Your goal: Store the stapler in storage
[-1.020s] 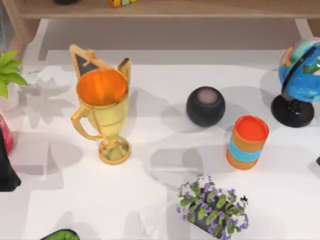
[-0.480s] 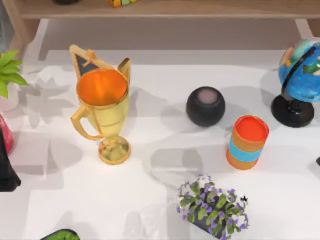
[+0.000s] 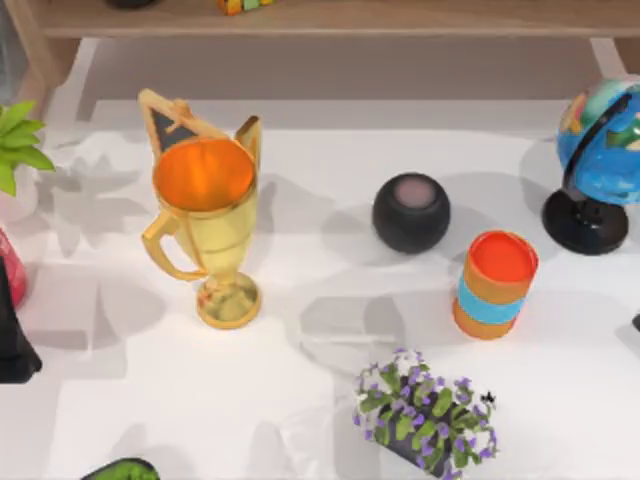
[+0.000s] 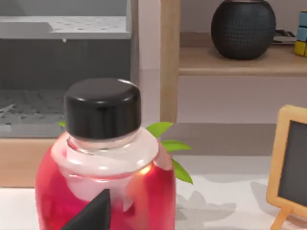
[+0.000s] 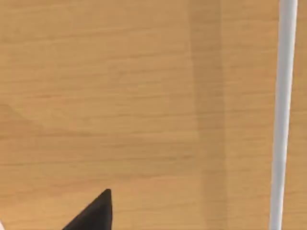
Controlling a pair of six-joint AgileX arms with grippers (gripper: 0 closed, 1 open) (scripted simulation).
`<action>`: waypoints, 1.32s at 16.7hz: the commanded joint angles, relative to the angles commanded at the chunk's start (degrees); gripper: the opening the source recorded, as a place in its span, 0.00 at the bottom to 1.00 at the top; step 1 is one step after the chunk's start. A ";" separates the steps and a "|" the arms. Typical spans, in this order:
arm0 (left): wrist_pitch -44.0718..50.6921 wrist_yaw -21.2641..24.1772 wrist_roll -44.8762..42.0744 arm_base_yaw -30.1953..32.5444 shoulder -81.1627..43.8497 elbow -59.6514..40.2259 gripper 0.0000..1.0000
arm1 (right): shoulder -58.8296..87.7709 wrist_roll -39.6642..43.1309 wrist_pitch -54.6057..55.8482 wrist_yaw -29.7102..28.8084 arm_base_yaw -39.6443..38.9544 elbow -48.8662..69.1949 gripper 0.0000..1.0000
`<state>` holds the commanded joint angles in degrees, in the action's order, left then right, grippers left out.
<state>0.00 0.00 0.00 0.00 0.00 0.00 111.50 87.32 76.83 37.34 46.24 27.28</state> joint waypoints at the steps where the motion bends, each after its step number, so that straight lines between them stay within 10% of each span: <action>1: 0.00 0.00 0.00 0.00 0.00 0.00 1.00 | -1.50 -0.74 -4.61 -1.08 0.42 0.67 1.00; 10: 0.00 0.00 0.00 0.00 0.00 0.00 1.00 | -15.16 -15.57 -63.99 -14.27 -5.14 11.96 1.00; 22: 0.00 0.00 0.00 0.00 0.00 0.00 1.00 | -16.00 -50.75 -126.84 -33.45 -38.08 33.17 1.00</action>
<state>0.00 0.00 0.00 0.00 0.00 0.00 95.50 36.56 -50.01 3.89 8.16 60.45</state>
